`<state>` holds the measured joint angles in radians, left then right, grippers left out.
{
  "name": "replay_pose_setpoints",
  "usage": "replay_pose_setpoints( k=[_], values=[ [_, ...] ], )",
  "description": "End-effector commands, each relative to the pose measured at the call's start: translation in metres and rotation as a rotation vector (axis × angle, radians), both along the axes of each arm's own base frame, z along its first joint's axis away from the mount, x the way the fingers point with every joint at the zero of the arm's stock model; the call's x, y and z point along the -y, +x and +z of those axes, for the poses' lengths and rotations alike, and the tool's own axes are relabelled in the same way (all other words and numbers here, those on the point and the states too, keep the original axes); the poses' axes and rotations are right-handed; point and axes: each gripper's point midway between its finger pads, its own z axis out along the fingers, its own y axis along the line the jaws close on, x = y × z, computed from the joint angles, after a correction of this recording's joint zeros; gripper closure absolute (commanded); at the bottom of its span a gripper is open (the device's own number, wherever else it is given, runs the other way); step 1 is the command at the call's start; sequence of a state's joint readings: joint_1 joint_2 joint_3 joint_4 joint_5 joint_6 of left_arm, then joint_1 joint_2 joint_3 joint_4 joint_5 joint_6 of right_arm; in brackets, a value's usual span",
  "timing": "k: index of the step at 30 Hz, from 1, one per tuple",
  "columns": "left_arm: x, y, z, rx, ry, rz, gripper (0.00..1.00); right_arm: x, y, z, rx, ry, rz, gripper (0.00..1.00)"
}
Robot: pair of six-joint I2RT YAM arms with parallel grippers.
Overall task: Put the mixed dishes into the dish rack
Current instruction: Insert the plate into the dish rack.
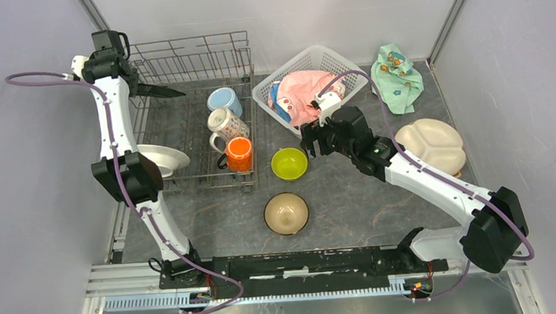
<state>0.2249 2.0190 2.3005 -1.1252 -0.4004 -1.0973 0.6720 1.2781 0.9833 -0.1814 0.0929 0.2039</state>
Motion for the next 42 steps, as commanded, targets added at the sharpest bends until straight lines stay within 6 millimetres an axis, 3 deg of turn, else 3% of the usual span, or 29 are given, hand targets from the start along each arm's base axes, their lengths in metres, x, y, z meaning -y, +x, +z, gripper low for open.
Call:
replay_pose_setpoints(
  k=[1, 10, 17, 27, 42],
  values=[
    [0.003, 0.039, 0.064, 0.316, -0.011, 0.044, 0.98, -0.001, 0.010, 0.017, 0.052, 0.021, -0.021, 0.13],
    [0.009, 0.049, 0.057, 0.304, -0.011, 0.015, 0.98, 0.000, 0.011, 0.017, 0.058, 0.009, -0.017, 0.13],
    [-0.002, 0.033, 0.082, 0.298, 0.083, 0.027, 0.98, -0.001, 0.010, 0.015, 0.054, 0.018, -0.010, 0.13],
    [0.000, 0.027, 0.093, 0.322, 0.071, 0.027, 0.98, -0.004, 0.010, 0.017, 0.057, 0.024, -0.001, 0.13],
    [-0.003, 0.001, 0.112, 0.293, 0.112, -0.022, 0.98, -0.002, 0.009, 0.020, 0.065, 0.028, -0.003, 0.13]
  ],
)
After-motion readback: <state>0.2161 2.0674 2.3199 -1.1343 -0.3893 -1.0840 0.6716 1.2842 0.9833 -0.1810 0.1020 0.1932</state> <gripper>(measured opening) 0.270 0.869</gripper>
